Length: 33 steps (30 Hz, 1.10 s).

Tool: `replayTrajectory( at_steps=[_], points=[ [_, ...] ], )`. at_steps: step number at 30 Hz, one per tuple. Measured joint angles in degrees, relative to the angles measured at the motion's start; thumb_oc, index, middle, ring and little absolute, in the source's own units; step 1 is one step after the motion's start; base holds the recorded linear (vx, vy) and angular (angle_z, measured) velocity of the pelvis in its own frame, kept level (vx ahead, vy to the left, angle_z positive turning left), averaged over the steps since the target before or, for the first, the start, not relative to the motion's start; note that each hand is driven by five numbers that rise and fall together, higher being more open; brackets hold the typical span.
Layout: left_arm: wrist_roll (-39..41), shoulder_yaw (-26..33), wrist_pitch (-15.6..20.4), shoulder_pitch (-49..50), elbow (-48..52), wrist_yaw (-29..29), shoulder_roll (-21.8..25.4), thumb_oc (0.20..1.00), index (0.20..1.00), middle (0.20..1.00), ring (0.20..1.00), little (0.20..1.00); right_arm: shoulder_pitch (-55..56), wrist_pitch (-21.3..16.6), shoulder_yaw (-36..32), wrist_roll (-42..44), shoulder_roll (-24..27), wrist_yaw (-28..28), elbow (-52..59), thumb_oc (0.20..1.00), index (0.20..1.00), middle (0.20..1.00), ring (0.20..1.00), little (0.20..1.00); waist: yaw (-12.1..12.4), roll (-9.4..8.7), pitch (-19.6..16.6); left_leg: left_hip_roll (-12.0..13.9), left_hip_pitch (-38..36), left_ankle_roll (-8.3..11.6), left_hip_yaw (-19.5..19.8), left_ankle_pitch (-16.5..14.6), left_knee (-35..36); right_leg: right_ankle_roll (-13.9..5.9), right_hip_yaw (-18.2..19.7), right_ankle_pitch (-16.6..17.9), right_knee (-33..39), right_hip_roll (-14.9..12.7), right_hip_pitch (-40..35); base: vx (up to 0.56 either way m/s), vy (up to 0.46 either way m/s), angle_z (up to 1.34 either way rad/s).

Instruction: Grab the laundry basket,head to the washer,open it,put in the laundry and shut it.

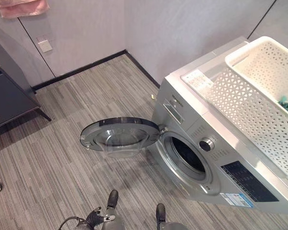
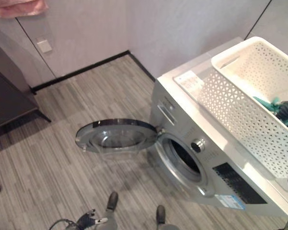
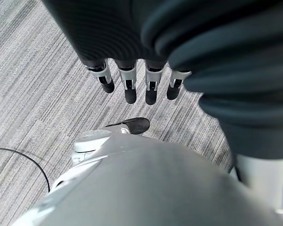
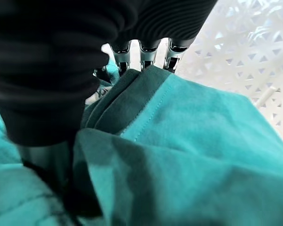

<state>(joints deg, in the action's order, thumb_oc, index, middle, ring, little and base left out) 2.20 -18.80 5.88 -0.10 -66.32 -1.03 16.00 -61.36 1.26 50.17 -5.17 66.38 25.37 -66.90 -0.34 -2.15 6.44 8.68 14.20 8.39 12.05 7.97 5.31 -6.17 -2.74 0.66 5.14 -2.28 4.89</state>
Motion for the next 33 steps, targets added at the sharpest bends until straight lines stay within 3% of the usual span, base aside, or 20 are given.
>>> replayTrajectory(
  at_steps=[7, 22, 33],
  points=[
    [1.4, 0.0, 0.1, -0.5, 0.2, 0.0, 0.0, 1.0, 1.0, 1.0, 1.0, 1.0, 1.6, 1.0, -0.8, 3.1, 3.1, 1.2, 5.0, 1.0, 1.0, 1.0, 1.0, 1.0, 0.3, 0.35, 0.7, 0.9, 1.2, 0.46, 0.4, 0.3, 0.0, 0.49, -0.5, 0.3, 0.0, 0.9, 1.1, 0.0, -0.018, 0.0],
    [1.7, 0.0, -0.1, -0.5, -0.1, -0.1, -0.2, 1.0, 1.0, 1.0, 1.0, 1.0, 2.6, 1.2, -2.3, 5.0, 2.2, 1.2, 5.7, 1.0, 1.0, 1.0, 1.0, 1.0, 0.0, 0.37, 0.6, 1.0, 0.0, 0.47, 0.0, 0.3, 0.0, 0.47, 0.1, 0.3, 0.0, 0.9, 0.0, 0.0, 0.0, 0.0],
    [1.6, -0.4, -0.5, -0.2, -0.8, -0.1, -0.9, 1.0, 1.0, 1.0, 1.0, 1.0, 2.7, 1.3, -2.1, 5.1, 1.2, 1.1, 6.1, 1.0, 1.0, 1.0, 1.0, 1.0, 0.0, 1.51, -1.2, 1.3, 0.0, 0.44, 0.1, 0.3, 0.0, 0.98, 0.1, 0.6, 0.0, 1.3, 0.0, 0.0, 0.0, 0.0]
  ],
)
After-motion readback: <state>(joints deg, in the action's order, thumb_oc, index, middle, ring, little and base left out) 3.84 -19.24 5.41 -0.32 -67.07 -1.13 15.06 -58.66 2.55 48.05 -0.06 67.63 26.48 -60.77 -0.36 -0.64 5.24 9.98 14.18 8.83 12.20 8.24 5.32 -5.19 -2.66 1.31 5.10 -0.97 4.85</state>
